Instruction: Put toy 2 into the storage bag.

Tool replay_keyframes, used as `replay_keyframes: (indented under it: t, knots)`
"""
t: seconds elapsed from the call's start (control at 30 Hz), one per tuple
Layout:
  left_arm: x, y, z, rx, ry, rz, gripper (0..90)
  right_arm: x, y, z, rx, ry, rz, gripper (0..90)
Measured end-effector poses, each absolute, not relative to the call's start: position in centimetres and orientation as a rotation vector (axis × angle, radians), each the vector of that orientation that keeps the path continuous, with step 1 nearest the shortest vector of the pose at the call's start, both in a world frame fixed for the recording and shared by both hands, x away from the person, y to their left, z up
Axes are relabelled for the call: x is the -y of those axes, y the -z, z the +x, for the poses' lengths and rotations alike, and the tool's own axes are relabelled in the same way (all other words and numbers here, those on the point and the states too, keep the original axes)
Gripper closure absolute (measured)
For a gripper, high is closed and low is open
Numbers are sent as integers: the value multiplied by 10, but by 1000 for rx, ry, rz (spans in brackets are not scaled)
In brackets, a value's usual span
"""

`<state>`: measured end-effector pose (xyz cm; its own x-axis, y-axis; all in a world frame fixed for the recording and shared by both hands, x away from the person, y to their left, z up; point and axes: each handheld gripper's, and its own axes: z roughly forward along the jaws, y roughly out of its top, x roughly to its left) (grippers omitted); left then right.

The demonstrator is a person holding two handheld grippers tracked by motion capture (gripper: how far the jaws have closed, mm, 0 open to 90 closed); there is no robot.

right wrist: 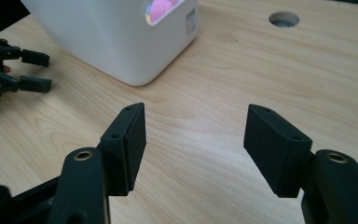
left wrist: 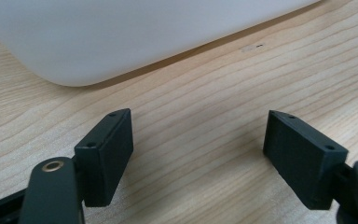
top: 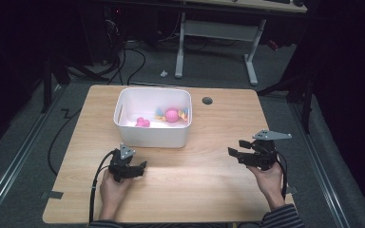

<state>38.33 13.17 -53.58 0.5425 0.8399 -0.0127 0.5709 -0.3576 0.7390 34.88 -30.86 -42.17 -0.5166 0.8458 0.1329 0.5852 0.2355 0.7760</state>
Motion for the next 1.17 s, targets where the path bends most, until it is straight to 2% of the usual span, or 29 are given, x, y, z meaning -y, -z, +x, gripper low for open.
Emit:
replay_keyframes:
  t: [0.43, 0.8, 0.97, 1.17]
  knots:
    - [-132, 536, 383, -1135, -485, 2070, 244, 314, 477, 353, -2204, -1138, 1469, 393]
    - [-132, 536, 383, -1135, -485, 2070, 244, 301, 524, 359, -2185, -905, 1429, 383]
    - [-131, 536, 383, -1135, -485, 2070, 244, 297, 530, 355, -2134, -900, 1367, 366]
    - [-132, 536, 383, -1135, -485, 2070, 244, 297, 531, 356, -2123, -891, 1396, 295]
